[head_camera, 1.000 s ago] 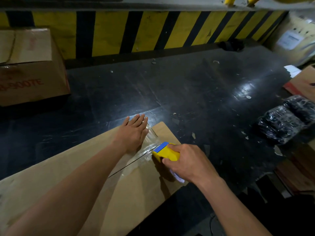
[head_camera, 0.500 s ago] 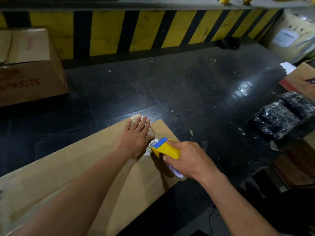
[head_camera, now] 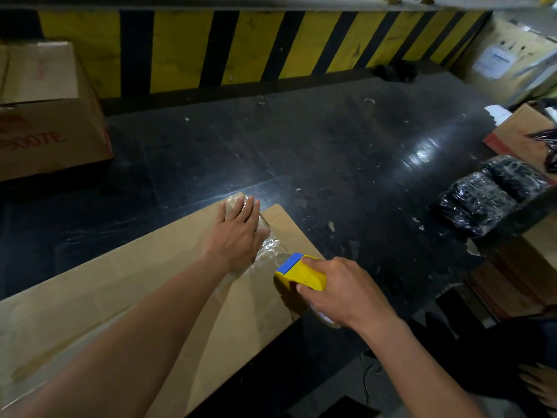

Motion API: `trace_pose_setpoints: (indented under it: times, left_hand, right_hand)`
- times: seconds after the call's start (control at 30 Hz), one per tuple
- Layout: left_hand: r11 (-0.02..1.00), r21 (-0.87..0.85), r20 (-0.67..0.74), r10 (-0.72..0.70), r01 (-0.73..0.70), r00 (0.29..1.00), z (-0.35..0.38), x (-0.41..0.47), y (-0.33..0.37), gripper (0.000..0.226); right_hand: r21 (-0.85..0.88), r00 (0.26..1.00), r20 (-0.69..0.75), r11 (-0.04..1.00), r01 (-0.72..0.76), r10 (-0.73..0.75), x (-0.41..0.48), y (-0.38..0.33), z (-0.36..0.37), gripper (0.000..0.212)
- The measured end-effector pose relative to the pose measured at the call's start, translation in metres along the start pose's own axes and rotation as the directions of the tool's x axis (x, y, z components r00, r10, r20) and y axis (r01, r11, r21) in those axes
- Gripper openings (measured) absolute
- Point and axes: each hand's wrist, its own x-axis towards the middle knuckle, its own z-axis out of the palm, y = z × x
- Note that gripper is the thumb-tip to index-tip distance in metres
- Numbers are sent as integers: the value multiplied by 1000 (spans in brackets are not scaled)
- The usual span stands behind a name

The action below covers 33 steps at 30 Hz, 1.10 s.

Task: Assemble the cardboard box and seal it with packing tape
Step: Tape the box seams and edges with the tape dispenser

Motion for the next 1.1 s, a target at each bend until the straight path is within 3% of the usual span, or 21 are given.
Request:
trace_pose_setpoints:
  times: [0.13,0.27,0.53,0.73,0.83,1.1]
  left_hand:
    - [992,-125,25,-28,31,999,3,-12,30,76]
    - [998,-55,40,-21,23,999,15,-16,32,90]
    - [997,-79,41,-12,15,999,14,-16,28,94]
    - [999,-21,90,-36,38,995,5,-18,36,79]
    - [996,-17,48,-87,88,995,2,-23,54,74]
    - [993,-80,86,-77,84,993,14,-32,62,103]
  right_hand:
    - [-2,1000,-10,1000,3,-3,-1,1,2,54]
    - [13,1000,-14,1000,24,-24,-1,3,-1,56]
    - [38,1000,5,999,16,-16,-26,24,1,51]
    - [57,1000,-5,998,-2,2,-34,23,12,59]
    - [71,1000,-13,997,-7,8,-37,26,15,61]
    - [102,999,-26,994,28,-25,-38,29,16,58]
